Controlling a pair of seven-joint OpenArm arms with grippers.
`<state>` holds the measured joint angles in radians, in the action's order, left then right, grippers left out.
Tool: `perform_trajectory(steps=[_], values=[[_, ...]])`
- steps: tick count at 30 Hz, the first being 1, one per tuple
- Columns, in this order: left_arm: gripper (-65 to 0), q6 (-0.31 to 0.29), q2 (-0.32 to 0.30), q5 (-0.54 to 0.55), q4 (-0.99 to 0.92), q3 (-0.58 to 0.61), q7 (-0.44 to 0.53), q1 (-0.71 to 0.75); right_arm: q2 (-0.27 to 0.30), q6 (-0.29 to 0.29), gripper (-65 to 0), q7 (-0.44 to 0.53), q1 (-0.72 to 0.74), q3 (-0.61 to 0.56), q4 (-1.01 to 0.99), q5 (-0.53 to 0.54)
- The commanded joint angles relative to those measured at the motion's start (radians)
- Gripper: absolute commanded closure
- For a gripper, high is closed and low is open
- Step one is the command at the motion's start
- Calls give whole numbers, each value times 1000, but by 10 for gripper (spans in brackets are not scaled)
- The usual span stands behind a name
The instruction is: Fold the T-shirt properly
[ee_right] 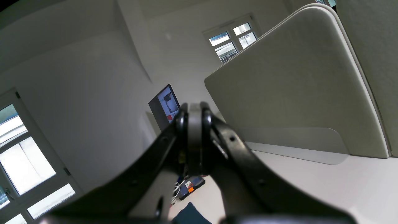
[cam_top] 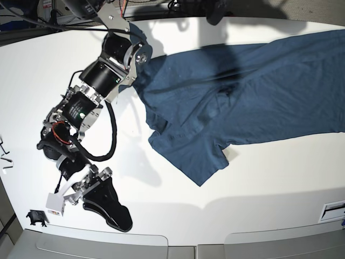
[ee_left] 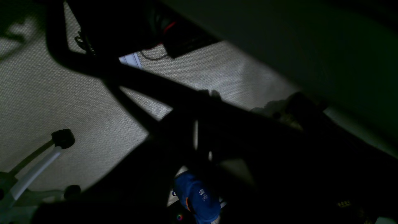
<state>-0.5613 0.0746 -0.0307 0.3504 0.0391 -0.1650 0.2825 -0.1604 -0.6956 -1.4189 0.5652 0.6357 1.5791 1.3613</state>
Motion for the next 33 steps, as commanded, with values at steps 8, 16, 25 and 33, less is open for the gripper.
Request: perform_trajectory(steps=[8,16,25,33], values=[[0,-31,17,5,3,2,5,3,3,-3,0,23,30,-9,14,28],[0,-31,17,5,3,2,9,3,3,-3,0,23,27,-43,14,29],[0,-31,17,5,2,2,9,3,3,-3,0,23,8,-469,14,82],[0,-31,17,5,2,2,9,3,3,-3,0,23,-45,-726,14,81]])
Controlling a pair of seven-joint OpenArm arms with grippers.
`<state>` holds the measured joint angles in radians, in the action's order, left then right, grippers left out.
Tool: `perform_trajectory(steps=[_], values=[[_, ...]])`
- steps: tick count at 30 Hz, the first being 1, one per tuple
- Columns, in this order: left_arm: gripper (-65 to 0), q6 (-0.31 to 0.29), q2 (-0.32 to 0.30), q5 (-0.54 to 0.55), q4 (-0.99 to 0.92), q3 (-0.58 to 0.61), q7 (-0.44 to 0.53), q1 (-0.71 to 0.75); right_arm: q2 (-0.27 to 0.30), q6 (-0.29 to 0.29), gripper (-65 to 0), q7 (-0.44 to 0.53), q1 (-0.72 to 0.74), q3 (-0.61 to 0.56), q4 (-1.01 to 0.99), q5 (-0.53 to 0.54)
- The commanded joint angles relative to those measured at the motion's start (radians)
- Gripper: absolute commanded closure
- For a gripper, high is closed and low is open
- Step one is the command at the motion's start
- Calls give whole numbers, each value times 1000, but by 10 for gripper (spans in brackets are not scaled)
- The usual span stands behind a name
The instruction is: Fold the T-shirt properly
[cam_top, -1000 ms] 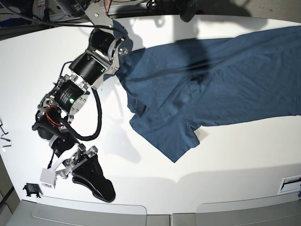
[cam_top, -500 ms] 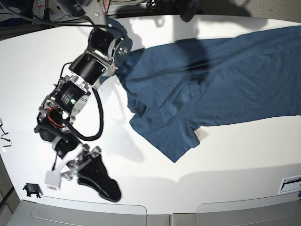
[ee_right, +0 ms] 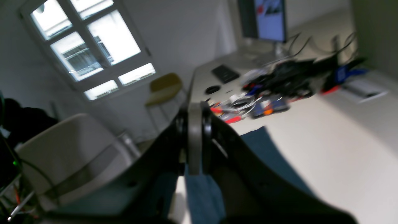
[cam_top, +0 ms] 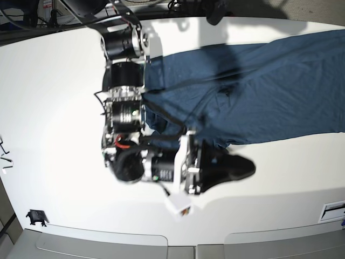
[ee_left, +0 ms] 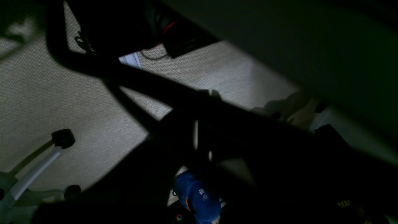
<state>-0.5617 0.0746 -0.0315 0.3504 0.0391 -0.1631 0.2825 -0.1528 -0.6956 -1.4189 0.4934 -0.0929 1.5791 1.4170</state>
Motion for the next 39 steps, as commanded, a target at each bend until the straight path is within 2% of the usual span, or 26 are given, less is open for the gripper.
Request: perform_trajectory(steps=[1,9,18,22,28,33,37,39], values=[[0,-31,17,6,3,2,7,3,-4,-3,0,23,3,-13,14,26],[0,-31,17,6,3,2,7,3,-4,-3,0,23,-186,-38,14,27],[0,-31,17,6,3,2,7,3,-4,-3,0,23,-237,-55,14,31],[0,-31,17,6,2,2,7,3,-4,-3,0,23,-249,-116,14,34],[0,-31,17,6,2,2,7,3,-4,-3,0,23,-303,-267,14,30],[0,-31,17,6,3,2,9,5,-4,-3,0,23,-311,-293,14,23],[0,-31,17,6,3,2,80,21,-4,-3,0,23,-311,-293,14,23],[0,-31,17,6,3,2,114,31,-4,-3,0,62,-311,-293,14,27]])
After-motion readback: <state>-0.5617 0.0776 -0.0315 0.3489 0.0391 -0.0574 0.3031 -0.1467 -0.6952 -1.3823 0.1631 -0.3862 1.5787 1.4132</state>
